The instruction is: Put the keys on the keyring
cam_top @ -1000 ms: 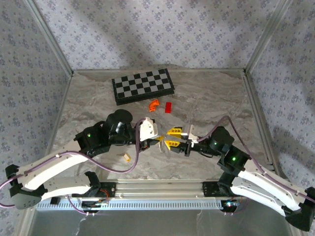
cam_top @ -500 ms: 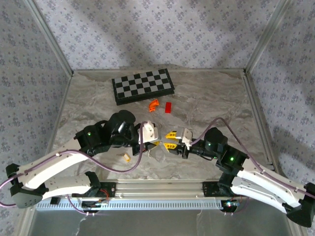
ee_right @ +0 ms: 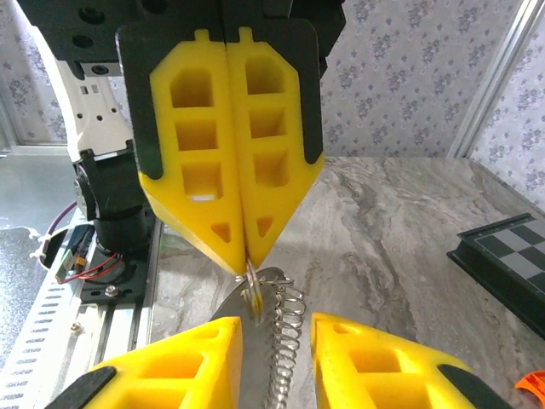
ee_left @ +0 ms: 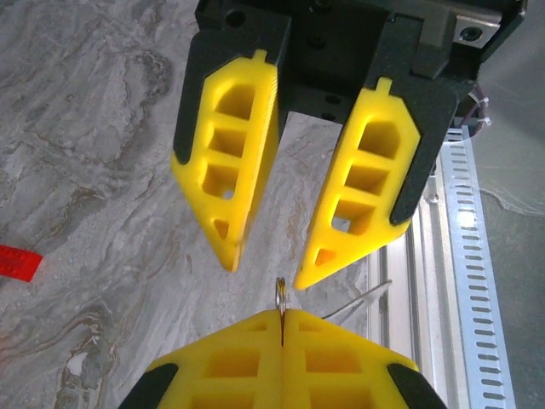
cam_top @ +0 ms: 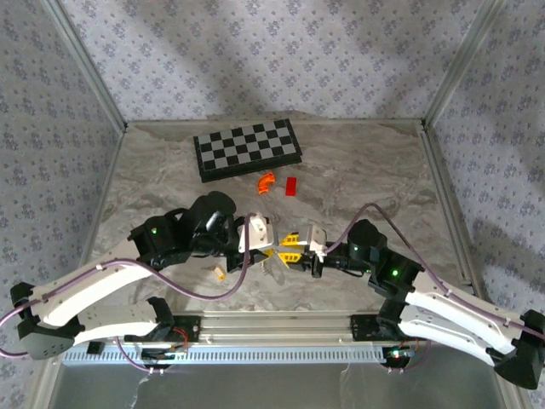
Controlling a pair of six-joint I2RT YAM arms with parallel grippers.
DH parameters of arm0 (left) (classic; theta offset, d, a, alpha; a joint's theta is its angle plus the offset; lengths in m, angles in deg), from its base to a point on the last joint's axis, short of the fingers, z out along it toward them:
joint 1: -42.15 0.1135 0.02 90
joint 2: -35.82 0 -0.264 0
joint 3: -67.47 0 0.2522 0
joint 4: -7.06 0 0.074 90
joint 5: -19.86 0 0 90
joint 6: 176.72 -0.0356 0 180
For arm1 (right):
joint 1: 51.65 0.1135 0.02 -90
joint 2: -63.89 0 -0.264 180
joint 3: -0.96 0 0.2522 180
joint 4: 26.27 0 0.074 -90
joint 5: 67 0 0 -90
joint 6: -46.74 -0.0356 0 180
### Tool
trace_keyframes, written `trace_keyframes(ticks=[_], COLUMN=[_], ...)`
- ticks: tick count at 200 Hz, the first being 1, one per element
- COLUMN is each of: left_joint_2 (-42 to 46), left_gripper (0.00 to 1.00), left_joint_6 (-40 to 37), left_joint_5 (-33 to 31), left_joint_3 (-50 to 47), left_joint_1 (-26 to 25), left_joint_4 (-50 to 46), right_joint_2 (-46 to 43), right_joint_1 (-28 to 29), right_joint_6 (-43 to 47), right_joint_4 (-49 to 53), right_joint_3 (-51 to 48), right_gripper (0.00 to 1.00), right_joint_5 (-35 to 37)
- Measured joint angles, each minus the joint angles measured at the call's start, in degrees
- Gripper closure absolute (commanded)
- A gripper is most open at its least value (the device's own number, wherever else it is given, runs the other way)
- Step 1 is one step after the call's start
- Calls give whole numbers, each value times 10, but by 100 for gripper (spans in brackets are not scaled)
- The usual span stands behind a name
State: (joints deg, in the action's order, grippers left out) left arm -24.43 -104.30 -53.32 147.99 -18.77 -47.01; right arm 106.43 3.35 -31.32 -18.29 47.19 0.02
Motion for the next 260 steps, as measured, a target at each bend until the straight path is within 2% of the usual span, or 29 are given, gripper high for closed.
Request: trace_keyframes(ticks=[77, 124, 140, 162, 175, 196, 228, 260], left_joint_2=[-14, -21, -21, -19, -5, 51, 135, 164], left_gripper=[100, 100, 100, 75, 66, 63, 66, 72], left_joint_6=[-4, -6, -7, -2, 4, 20, 61, 97], left_joint_5=[3, 0, -2, -8, -13, -20, -19, -7], left_joint_3=[11, 13, 14, 12, 0, -54, -137, -180], left_joint_1=[-3, -3, -4, -5, -6, -7, -7, -7], left_joint_4=[-14, -19, -20, -14, 14, 79, 177, 249], right_joint_2=[23, 23, 23, 23, 18, 1, -9, -3], right_joint_1=[13, 17, 18, 19, 19, 14, -17, -56], right_joint_6=[6, 12, 11, 11, 10, -3, -64, -152], right_joint_4=[-18, -19, -19, -21, -26, -53, -134, -264], right_joint_3=[0, 0, 0, 0, -3, -21, -55, -94], right_gripper=[81, 99, 100, 100, 100, 100, 100, 100], right_joint_5=[-3, -2, 0, 7, 7, 1, -31, -69])
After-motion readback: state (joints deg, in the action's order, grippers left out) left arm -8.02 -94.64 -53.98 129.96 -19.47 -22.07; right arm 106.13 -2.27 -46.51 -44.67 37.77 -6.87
